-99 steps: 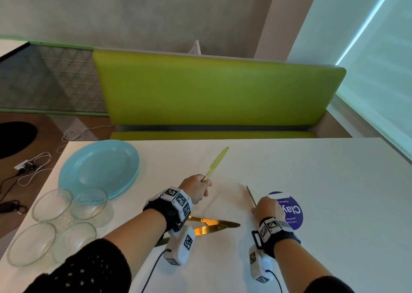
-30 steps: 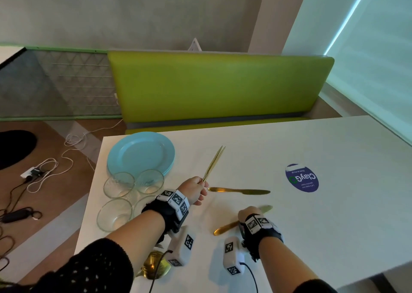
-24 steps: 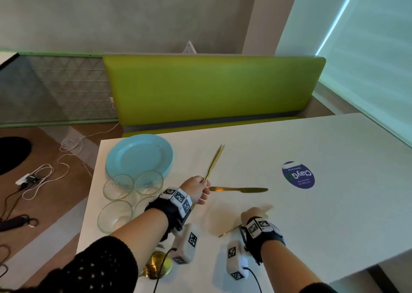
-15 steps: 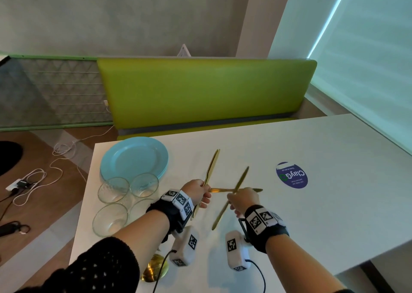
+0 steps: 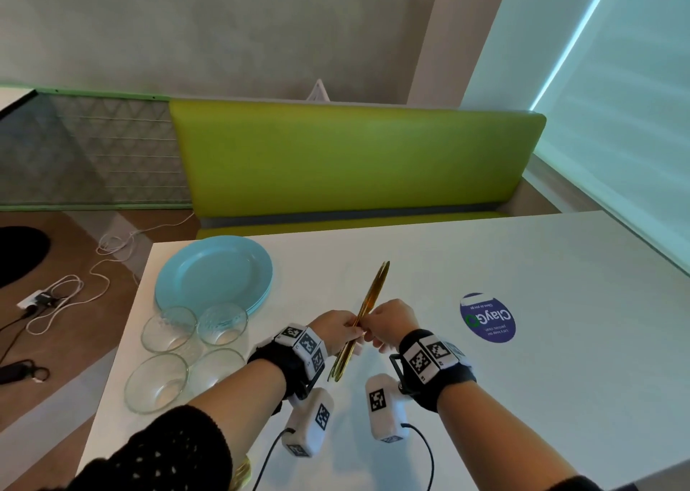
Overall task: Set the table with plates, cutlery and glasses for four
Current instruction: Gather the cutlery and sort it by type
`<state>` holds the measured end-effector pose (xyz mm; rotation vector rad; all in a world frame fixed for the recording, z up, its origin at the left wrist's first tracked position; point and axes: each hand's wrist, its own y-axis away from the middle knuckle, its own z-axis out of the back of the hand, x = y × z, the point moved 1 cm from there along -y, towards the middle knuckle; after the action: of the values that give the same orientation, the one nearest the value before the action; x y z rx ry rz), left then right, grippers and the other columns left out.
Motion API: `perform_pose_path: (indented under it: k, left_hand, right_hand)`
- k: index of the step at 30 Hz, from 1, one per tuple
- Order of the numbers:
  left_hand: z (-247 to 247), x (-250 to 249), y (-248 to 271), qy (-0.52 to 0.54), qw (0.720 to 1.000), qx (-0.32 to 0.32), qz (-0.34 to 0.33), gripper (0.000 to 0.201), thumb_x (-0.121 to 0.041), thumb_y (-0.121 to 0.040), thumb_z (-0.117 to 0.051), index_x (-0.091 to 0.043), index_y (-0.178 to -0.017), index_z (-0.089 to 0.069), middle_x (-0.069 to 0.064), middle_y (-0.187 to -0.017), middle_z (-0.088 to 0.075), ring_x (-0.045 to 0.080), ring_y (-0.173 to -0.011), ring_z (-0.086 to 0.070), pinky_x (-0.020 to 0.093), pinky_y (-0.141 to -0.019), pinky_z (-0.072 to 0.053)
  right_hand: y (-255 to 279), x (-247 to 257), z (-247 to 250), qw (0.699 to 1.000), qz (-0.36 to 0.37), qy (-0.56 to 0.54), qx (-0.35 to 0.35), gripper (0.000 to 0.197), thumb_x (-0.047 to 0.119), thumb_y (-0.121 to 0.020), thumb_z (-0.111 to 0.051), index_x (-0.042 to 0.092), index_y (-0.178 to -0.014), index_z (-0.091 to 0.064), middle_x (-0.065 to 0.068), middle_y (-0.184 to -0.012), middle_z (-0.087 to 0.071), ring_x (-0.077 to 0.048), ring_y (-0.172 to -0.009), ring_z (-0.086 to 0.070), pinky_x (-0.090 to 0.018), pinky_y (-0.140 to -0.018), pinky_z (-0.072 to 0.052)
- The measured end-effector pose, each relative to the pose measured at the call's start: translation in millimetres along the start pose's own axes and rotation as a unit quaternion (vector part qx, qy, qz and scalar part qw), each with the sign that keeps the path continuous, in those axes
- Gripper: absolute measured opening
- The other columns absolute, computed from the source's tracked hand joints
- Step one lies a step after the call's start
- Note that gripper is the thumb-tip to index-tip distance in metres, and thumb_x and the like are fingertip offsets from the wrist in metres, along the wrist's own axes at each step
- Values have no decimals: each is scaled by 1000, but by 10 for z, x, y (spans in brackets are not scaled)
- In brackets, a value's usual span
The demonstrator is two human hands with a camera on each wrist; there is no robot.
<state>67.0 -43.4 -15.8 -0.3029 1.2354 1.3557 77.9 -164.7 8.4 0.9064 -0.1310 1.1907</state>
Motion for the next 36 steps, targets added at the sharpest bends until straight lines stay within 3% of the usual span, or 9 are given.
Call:
perform_pose_path:
  k: [2,5,7,10,14,21,28,32,36]
  left_hand:
    - [-12,3,-65,28,1000,-11,-4,17,-16,-95,-47,-9,-104,-60,6,-97,-68,15,-75,-66,26,-64,-56]
    - [-11,-15,-95,81,996,-28,10,9,-9,-96,-46,-9,-99,-54,1,-78,-61,9,-63,-60,16,-53,-53]
    - [-2,-13,-126,110,993,-30,23,15,-9,-96,-44,-5,-106,-54,0,-76,-58,11,-63,-58,20,-60,-52]
    - [31,2,-158,133,988,-65,48,20,-11,-98,-39,-5,-110,-53,1,-75,-54,12,-60,-53,20,-57,-47]
    - [140,64,-186,160,977,-114,79,19,-7,-97,-30,-7,-99,-49,2,-72,-51,13,-56,-47,20,-51,-39]
    - [239,222,-193,180,966,-157,102,21,-5,-95,-27,-9,-98,-47,1,-70,-48,12,-57,-42,21,-52,-33]
    - [204,359,-167,181,963,-163,115,19,-8,-96,-30,-11,-100,-48,0,-72,-49,12,-59,-43,21,-53,-35]
    - [183,358,-144,162,969,-152,106,17,-12,-99,-31,-11,-101,-48,-2,-73,-49,10,-60,-44,20,-54,-37]
    - [165,358,-90,168,971,-142,96,15,-9,-98,-31,-10,-100,-46,-1,-73,-49,11,-60,-45,20,-55,-38]
  right_hand:
    - [-41,-2,39,1000,9,-10,16,24,19,-87,-58,10,-64,-60,0,-60,-62,-13,-50,-54,-24,-55,-51]
    - [-106,-27,87,998,53,-10,23,22,22,-88,-59,13,-69,-63,5,-63,-62,-7,-48,-53,-15,-42,-42]
    - [-155,-50,104,997,73,-14,27,20,26,-90,-58,14,-76,-65,7,-63,-61,-6,-49,-53,-14,-40,-41]
    - [-291,-85,128,996,83,-15,9,21,30,-91,-58,12,-84,-67,4,-72,-65,-9,-57,-55,-22,-56,-53]
    - [-499,-180,78,970,96,221,-31,27,26,-91,-55,10,-107,-69,-4,-111,-69,-20,-101,-64,-30,-89,-53]
    - [-700,-383,-259,908,145,394,1,29,15,-94,-51,16,-120,-64,-3,-121,-63,-21,-110,-61,-30,-94,-52]
    - [-730,-434,-308,846,211,490,-1,29,12,-95,-42,13,-111,-66,-5,-105,-67,-21,-89,-62,-28,-78,-50]
    - [-681,-480,-329,803,262,535,-6,28,12,-95,-41,8,-110,-64,-9,-108,-67,-25,-101,-63,-32,-81,-50]
    - [-569,-518,-337,793,275,544,-23,30,9,-92,-39,6,-108,-64,-10,-109,-67,-27,-103,-61,-34,-90,-44]
